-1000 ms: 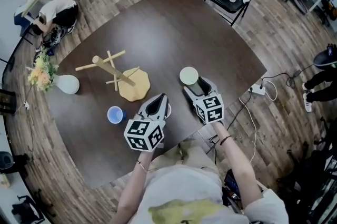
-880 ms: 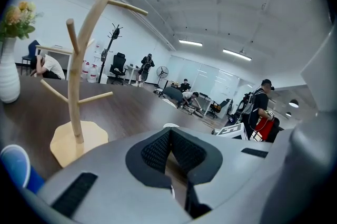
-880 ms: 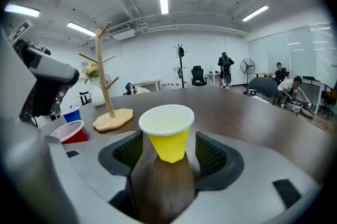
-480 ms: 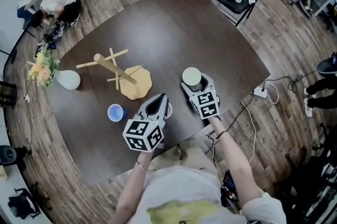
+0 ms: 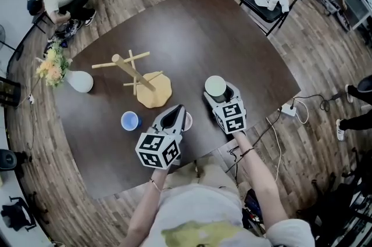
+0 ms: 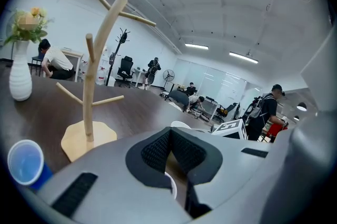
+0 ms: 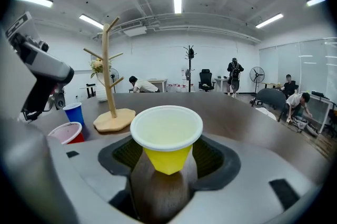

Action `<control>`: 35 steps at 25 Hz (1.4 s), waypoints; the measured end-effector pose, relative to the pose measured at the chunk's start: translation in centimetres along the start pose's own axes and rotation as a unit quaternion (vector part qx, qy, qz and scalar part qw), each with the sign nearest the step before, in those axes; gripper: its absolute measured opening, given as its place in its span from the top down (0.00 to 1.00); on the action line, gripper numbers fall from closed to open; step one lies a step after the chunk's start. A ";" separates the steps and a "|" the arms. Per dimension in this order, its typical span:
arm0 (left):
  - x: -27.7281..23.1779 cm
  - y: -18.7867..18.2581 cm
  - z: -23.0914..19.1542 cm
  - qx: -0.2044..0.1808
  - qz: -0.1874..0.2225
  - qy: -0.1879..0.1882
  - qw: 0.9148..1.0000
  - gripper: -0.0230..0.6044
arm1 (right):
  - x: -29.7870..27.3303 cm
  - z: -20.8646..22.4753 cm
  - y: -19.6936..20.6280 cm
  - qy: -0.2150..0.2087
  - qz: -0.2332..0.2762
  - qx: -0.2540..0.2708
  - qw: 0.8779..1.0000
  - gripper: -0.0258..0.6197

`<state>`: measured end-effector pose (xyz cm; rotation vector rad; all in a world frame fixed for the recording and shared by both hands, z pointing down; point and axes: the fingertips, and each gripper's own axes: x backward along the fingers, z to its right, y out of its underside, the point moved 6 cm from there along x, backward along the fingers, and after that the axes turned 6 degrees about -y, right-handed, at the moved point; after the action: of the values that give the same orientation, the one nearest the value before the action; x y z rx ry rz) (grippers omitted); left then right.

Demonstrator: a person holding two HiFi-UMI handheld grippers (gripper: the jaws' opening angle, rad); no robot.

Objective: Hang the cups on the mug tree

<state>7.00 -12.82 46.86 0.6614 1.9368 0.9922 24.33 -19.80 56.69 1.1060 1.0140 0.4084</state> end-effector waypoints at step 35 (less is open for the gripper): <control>9.0 -3.7 -6.2 -0.022 0.075 -0.009 0.997 0.94 | 2.0 -8.2 -15.2 0.024 0.006 0.210 0.977 0.52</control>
<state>-3.23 -10.59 41.84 0.7980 1.8662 1.1145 15.55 -20.56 41.69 1.4859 1.1676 0.2347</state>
